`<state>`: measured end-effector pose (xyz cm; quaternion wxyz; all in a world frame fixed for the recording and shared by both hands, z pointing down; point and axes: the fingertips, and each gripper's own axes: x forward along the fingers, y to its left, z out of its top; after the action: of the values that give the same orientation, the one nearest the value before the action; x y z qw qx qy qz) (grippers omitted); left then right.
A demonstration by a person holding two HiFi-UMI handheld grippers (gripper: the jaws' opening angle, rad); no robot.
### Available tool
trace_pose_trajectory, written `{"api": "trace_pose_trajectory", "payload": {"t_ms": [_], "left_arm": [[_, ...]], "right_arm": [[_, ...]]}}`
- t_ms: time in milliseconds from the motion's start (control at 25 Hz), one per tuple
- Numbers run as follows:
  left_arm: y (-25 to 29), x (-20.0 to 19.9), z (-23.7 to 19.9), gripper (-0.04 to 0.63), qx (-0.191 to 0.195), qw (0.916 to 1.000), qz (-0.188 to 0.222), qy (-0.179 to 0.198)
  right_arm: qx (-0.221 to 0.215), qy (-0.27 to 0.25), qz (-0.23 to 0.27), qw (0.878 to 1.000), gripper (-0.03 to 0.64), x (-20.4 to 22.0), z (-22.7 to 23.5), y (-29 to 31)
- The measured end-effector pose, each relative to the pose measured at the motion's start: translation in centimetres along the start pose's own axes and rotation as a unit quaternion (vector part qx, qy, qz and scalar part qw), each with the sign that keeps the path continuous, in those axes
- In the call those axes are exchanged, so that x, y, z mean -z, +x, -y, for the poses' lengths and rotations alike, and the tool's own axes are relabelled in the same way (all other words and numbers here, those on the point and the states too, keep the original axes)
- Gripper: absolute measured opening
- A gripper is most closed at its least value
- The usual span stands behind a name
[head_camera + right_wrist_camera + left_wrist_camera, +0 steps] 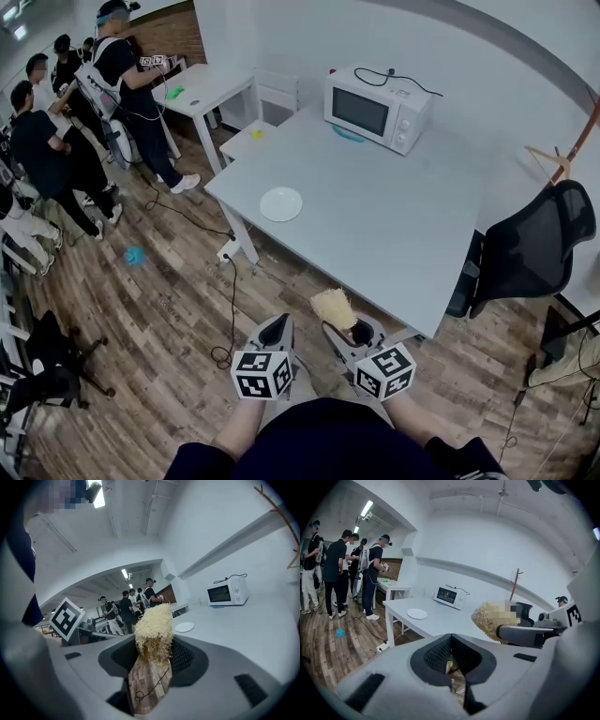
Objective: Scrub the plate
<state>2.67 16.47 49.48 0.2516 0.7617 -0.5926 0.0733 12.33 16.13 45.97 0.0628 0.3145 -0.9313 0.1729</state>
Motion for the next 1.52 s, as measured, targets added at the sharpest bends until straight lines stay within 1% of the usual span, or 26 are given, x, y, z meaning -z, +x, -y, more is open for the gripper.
{"api": "trace_pose_trajectory", "payload": {"t_ms": [360,640,800,1080,1240,1400,1520], "left_arm": [[4.9,-6.3,-7.3,0.018,0.013,0.9998,-0.004,0.016],[8.4,-9.4,-12.6,0.018,0.021,0.9995,-0.012,0.022],[10.0,-10.5,-15.4,0.018,0.024,0.9993,-0.014,0.023],[11.8,-11.8,-19.1,0.018,0.034,0.9989,-0.021,0.023],[13.1,-11.9,-20.5,0.018,0.04,0.9985,-0.028,0.023],[14.7,-11.9,-21.1,0.018,0.052,0.9978,-0.031,0.026],[16.3,-12.0,-21.3,0.018,0.058,0.9976,-0.031,0.02]], "right_arm": [[0.014,-0.009,0.019,1.0,0.179,-5.3,1.7,10.2],[0.036,0.003,0.015,0.999,0.179,-6.4,3.3,16.6],[0.042,0.012,0.011,0.999,0.179,-6.3,3.6,19.9],[0.05,0.007,0.007,0.999,0.179,-6.9,3.6,24.3],[0.065,0.006,0.008,0.998,0.179,-7.0,4.4,25.4],[0.08,0.016,0.006,0.997,0.179,-6.8,5.7,25.5],[0.087,0.028,0.001,0.996,0.179,-6.3,7.2,25.7]]}}
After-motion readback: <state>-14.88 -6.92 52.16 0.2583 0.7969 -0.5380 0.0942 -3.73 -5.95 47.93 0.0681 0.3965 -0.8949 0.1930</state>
